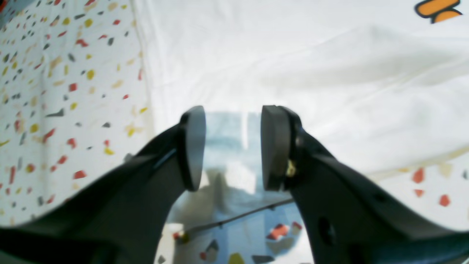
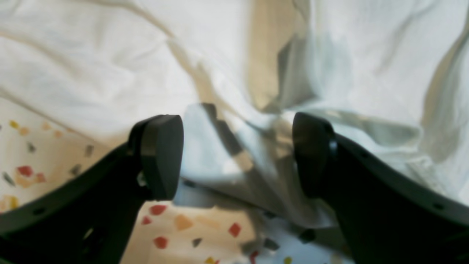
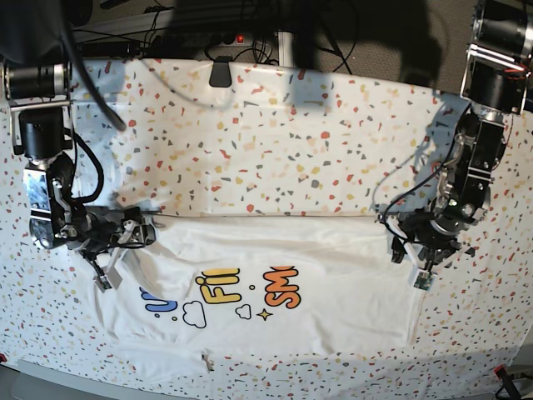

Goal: Fold the T-shirt properly
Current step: 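Grasp the folded edge of the shirt with both grippers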

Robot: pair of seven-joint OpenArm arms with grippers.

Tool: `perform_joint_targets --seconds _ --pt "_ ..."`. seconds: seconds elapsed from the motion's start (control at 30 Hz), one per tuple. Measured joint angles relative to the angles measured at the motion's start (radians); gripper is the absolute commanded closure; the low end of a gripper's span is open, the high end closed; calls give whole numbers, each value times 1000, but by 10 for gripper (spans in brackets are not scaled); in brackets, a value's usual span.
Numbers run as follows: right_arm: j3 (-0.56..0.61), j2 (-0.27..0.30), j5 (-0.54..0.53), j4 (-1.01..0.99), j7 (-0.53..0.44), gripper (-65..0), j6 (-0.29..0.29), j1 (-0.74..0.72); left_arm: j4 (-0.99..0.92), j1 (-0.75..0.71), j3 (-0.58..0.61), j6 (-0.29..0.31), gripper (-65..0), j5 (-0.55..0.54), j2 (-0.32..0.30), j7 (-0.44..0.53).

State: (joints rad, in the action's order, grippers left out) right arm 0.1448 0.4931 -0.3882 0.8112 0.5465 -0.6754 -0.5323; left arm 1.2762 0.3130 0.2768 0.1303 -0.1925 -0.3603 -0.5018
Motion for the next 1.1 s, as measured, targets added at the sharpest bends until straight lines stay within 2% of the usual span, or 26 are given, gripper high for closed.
perform_joint_targets --seconds 0.07,0.1,0.2,0.3,0.4,0.47,0.5,0.57,0.7,0.73,0.77,0.87,0.9,0.97,1.03,1.1 --pt "0 0 35 -30 -71 -460 7 -5 0 0 0 1 -243 0 4 0" --pt "0 -3 49 -40 -107 -460 32 -11 0 0 0 1 -243 0 6 0" --pt "0 -2 123 -43 -194 -460 178 -38 0 0 0 2 -243 0 9 -4" --pt "0 0 249 -44 -256 -460 338 -79 0 0 0 0 -243 0 7 -31" --pt "-1 -3 401 -44 -260 -460 469 -121 0 -2 0 1 -243 0 6 -37" --pt "-1 -3 504 -43 -258 -460 581 -140 0 -2 0 2 -243 0 6 -35" --pt "-1 0 524 -43 -241 -460 610 -147 0 -2 0 1 -243 0 6 -36" --pt "-1 6 470 -43 -172 -460 585 -164 0 -2 0 1 -243 0 6 -36" --pt "-2 13 264 -37 -139 -460 170 -165 0 -1 0 2 -243 1 6 -35" --pt "0 9 198 -33 -116 -460 84 -163 0 0 0 1 -243 1 6 -36" --pt "1 2 121 -26 -87 -460 42 -160 0 0 0 1 -243 0 6 -35" --pt "1 -1 -66 -13 31 -460 35 -166 0 0 0 0 -243 -22 6 -69" --pt "1 3 -83 -12 45 -460 34 -166 0 0 0 0 -243 -45 5 -80" --pt "-1 6 -50 -12 41 -460 27 -159 0 -2 0 1 -243 -64 7 -68" --pt "-1 8 53 -13 0 -460 28 -135 0 1 0 1 -243 -68 14 -60" --pt "0 5 117 -13 -29 -460 70 -100 0 6 0 0 -243 -71 19 -76"
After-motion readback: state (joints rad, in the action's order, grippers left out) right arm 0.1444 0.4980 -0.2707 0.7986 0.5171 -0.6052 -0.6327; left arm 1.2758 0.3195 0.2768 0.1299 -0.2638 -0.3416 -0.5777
